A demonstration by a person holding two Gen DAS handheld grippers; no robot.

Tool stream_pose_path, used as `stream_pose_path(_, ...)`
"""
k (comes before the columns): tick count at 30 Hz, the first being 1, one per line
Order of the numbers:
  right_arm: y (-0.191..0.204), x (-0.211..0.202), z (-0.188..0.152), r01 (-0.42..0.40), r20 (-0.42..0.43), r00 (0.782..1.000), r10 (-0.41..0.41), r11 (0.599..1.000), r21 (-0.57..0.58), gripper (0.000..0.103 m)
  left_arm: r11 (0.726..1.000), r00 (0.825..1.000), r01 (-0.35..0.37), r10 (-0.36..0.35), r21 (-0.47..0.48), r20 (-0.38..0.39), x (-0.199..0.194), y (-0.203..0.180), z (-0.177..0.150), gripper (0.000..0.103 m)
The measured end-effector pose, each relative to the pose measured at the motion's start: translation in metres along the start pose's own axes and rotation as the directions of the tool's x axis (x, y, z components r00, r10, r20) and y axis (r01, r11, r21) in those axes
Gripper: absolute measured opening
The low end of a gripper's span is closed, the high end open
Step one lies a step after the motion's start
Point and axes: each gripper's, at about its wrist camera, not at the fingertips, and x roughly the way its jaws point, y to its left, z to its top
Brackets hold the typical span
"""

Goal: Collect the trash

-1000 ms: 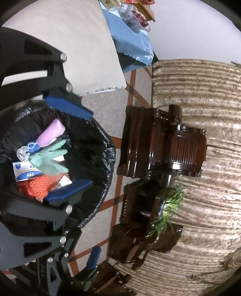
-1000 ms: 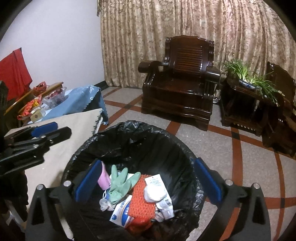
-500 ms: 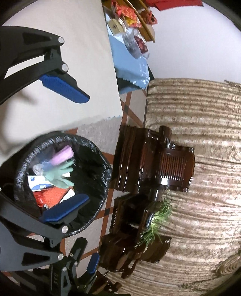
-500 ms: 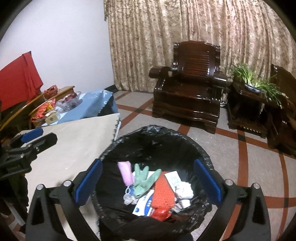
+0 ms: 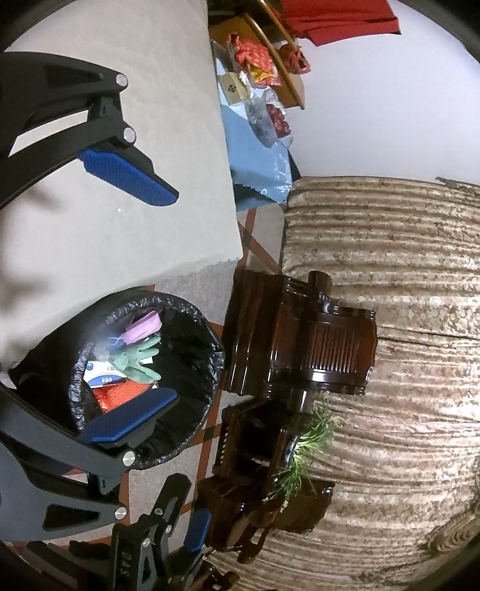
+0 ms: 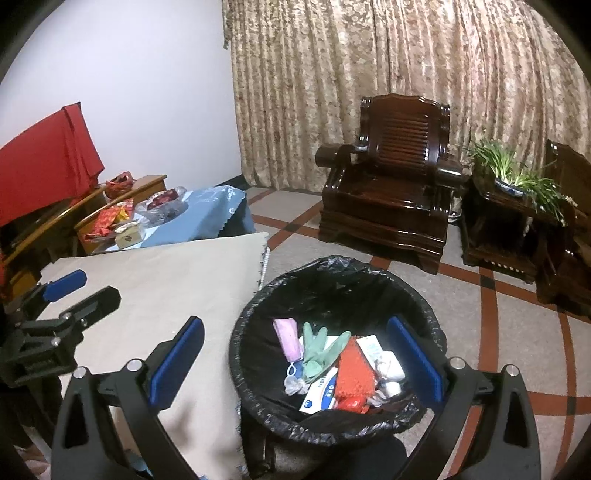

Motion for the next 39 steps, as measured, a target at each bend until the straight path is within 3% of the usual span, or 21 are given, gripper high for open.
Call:
stream_pose_path(14,0.026,-0.025,0.002,-0.031,0.037,0.999,0.033,0.998,-0.052,0.097,0.999,0.998,-0.028,0.027,0.017,0.058,-0.038,-0.003,-0.002,0.096)
stream_pose_path(39,0.032,-0.022,-0.002,-0.033,0.035,0.999,0.035,0.998,-0.052,0.097,0.999,0.997,-0.040,0.039,0.006,0.062,-0.043,0.002,-0.004,0.096)
